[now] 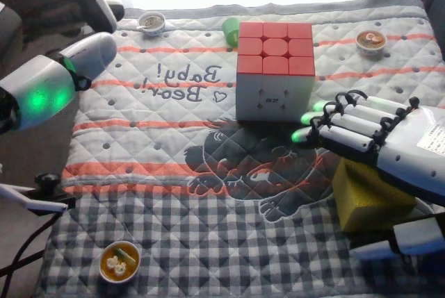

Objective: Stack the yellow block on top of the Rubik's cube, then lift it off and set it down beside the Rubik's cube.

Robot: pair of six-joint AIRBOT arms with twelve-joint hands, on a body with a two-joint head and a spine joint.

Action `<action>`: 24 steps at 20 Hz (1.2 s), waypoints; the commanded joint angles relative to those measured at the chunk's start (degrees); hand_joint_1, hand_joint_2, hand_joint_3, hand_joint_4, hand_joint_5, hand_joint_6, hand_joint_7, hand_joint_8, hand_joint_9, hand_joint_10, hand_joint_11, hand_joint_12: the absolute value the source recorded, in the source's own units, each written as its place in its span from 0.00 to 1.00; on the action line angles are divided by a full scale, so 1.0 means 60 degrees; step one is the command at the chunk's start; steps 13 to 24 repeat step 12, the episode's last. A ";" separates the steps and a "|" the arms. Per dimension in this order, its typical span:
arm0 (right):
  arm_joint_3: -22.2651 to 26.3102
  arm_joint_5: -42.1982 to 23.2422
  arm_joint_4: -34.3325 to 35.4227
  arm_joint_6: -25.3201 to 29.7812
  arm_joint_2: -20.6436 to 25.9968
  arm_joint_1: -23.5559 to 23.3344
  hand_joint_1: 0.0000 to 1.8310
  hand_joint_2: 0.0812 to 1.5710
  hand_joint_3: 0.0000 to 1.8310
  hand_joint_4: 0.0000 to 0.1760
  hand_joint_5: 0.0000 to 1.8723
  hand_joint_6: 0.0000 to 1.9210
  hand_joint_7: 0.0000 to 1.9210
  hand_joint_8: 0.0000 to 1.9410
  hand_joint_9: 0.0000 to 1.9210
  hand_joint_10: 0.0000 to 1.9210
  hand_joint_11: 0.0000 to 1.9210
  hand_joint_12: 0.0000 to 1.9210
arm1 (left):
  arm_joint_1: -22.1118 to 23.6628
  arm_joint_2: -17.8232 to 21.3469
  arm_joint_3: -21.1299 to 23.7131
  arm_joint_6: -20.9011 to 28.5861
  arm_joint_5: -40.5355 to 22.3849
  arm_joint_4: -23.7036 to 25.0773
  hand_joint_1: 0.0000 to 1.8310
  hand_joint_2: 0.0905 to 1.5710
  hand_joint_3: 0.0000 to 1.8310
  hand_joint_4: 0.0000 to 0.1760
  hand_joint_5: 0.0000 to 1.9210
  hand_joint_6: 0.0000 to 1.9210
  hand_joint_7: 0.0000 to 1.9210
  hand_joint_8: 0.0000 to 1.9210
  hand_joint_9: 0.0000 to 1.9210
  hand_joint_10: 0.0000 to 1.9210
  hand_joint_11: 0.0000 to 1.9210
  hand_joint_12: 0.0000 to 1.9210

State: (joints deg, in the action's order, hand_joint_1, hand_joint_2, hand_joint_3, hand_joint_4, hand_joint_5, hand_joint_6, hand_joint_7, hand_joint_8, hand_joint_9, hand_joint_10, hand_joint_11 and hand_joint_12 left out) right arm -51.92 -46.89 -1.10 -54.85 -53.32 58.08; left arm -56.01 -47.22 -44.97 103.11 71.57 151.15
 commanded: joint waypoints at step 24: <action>0.0377 -0.7426 0.1734 -0.0776 0.1124 -0.0464 0.22 0.68 0.01 0.00 0.08 0.03 0.13 0.02 0.09 0.19 0.00 0.67 | 0.0747 0.0348 -0.0756 0.2325 0.3009 0.1820 0.46 0.78 0.00 0.00 0.36 0.07 0.46 0.01 0.40 0.21 0.24 0.66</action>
